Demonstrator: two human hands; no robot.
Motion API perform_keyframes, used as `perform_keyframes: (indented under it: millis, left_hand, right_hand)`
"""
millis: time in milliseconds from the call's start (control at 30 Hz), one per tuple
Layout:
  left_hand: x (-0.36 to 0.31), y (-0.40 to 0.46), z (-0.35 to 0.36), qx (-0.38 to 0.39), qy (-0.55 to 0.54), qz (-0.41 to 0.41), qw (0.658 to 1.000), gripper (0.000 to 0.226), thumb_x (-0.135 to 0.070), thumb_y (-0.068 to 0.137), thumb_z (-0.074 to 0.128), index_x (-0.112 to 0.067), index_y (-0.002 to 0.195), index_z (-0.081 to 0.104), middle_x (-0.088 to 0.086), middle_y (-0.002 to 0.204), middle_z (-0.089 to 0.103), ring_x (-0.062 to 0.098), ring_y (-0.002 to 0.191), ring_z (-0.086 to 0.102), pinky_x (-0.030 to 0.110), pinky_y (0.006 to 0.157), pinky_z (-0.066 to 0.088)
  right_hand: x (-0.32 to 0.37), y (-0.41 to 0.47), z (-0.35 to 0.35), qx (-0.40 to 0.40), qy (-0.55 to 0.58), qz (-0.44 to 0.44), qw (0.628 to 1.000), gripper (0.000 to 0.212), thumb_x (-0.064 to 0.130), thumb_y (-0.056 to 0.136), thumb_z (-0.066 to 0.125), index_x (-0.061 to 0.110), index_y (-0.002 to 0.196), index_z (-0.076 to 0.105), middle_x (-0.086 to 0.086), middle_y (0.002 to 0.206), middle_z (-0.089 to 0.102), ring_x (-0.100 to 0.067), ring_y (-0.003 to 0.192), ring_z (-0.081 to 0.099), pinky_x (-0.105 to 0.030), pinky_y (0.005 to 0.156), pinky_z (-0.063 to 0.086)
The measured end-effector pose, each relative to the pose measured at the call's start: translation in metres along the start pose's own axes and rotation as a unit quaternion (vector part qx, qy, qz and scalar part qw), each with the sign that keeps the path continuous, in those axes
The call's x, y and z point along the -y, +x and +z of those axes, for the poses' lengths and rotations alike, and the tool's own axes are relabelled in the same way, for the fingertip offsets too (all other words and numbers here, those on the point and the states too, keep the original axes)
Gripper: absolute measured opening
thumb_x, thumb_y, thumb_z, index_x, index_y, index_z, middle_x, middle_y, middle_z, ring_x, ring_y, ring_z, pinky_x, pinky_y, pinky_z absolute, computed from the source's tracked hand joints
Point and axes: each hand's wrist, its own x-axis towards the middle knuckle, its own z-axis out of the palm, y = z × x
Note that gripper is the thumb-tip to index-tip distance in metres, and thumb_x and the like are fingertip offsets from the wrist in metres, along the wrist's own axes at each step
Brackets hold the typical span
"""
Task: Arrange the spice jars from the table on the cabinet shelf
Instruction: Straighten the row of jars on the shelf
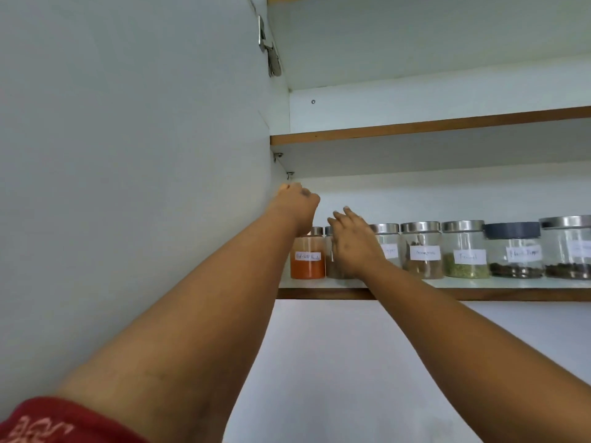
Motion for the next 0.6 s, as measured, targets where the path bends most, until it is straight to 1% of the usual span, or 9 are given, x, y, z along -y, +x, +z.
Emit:
perform_keyframes:
  millis: [67, 133, 200, 267, 367, 433, 533, 567, 600]
  left_hand:
    - [-0.007, 0.014, 0.006, 0.090, -0.005, 0.005, 0.996, 0.040, -0.014, 0.095, 0.054, -0.009, 0.134, 0.051, 0.011, 0.132, 0.055, 0.026, 0.122, 0.050, 0.036, 0.101, 0.041]
    - [-0.014, 0.025, 0.016, 0.185, -0.012, 0.012, 0.983, 0.039, -0.005, 0.094, 0.050, -0.005, 0.133, 0.053, 0.011, 0.122, 0.057, 0.025, 0.110, 0.056, 0.033, 0.093, 0.045]
    - [-0.016, 0.035, 0.025, 0.221, -0.010, 0.017, 0.975, 0.038, -0.002, 0.093, 0.047, -0.005, 0.130, 0.056, 0.008, 0.106, 0.054, 0.023, 0.094, 0.052, 0.032, 0.087, 0.046]
    - [-0.012, 0.045, 0.030, 0.230, -0.002, 0.017, 0.973, 0.040, -0.003, 0.093, 0.048, -0.006, 0.131, 0.056, 0.007, 0.104, 0.052, 0.022, 0.091, 0.049, 0.032, 0.083, 0.045]
    - [-0.005, 0.064, 0.042, 0.256, 0.009, 0.004, 0.967, 0.047, -0.009, 0.091, 0.055, -0.009, 0.139, 0.050, 0.007, 0.122, 0.057, 0.020, 0.095, 0.049, 0.033, 0.090, 0.046]
    - [0.000, 0.075, 0.049, 0.291, 0.024, 0.004, 0.957, 0.051, -0.010, 0.091, 0.056, -0.010, 0.142, 0.047, 0.007, 0.128, 0.057, 0.020, 0.098, 0.052, 0.035, 0.098, 0.047]
    - [0.004, 0.093, 0.056, 0.341, 0.050, 0.025, 0.938, 0.049, -0.010, 0.094, 0.050, -0.014, 0.142, 0.047, 0.010, 0.134, 0.056, 0.023, 0.110, 0.058, 0.039, 0.102, 0.047]
    - [0.006, 0.099, 0.055, 0.353, 0.046, 0.026, 0.934, 0.049, -0.010, 0.095, 0.047, -0.016, 0.144, 0.045, 0.009, 0.136, 0.055, 0.024, 0.115, 0.057, 0.039, 0.102, 0.047]
    - [0.009, 0.102, 0.053, 0.366, 0.031, 0.020, 0.930, 0.050, -0.009, 0.096, 0.044, -0.017, 0.145, 0.044, 0.007, 0.140, 0.053, 0.024, 0.119, 0.055, 0.040, 0.103, 0.046]
  right_hand:
    - [-0.004, 0.015, -0.002, 0.015, -0.048, -0.007, 0.999, 0.058, 0.021, 0.095, 0.045, 0.013, 0.151, 0.027, -0.007, 0.159, 0.021, -0.024, 0.149, 0.008, -0.041, 0.120, 0.008]
    - [-0.012, 0.031, -0.008, 0.027, -0.108, 0.004, 0.994, 0.052, 0.017, 0.094, 0.047, 0.010, 0.145, 0.039, -0.010, 0.154, 0.032, -0.026, 0.146, 0.018, -0.040, 0.119, 0.016]
    - [-0.019, 0.045, -0.014, 0.081, -0.163, 0.017, 0.983, 0.040, 0.017, 0.092, 0.050, 0.012, 0.131, 0.054, -0.009, 0.139, 0.050, -0.027, 0.134, 0.034, -0.038, 0.108, 0.032]
    - [-0.023, 0.055, -0.016, 0.130, -0.159, 0.023, 0.978, 0.040, 0.012, 0.091, 0.051, 0.015, 0.131, 0.056, -0.007, 0.132, 0.054, -0.025, 0.127, 0.037, -0.036, 0.099, 0.039]
    - [-0.026, 0.072, -0.009, 0.172, -0.172, 0.024, 0.970, 0.046, 0.003, 0.089, 0.050, 0.015, 0.134, 0.052, -0.007, 0.132, 0.052, -0.025, 0.128, 0.036, -0.035, 0.095, 0.041]
    - [-0.026, 0.081, -0.004, 0.206, -0.194, 0.032, 0.958, 0.042, 0.002, 0.088, 0.052, 0.012, 0.129, 0.054, -0.010, 0.125, 0.051, -0.025, 0.121, 0.042, -0.034, 0.090, 0.042]
    - [-0.025, 0.099, 0.003, 0.260, -0.187, 0.032, 0.947, 0.026, 0.003, 0.091, 0.052, 0.005, 0.116, 0.060, -0.007, 0.092, 0.052, -0.019, 0.088, 0.051, -0.028, 0.079, 0.042]
    - [-0.025, 0.107, 0.004, 0.267, -0.186, 0.032, 0.945, 0.021, 0.003, 0.091, 0.053, 0.005, 0.110, 0.060, -0.006, 0.085, 0.050, -0.017, 0.080, 0.050, -0.026, 0.076, 0.041]
    - [-0.024, 0.114, 0.003, 0.266, -0.188, 0.029, 0.945, 0.018, 0.003, 0.091, 0.053, 0.004, 0.107, 0.060, -0.006, 0.084, 0.050, -0.017, 0.076, 0.050, -0.025, 0.075, 0.041]
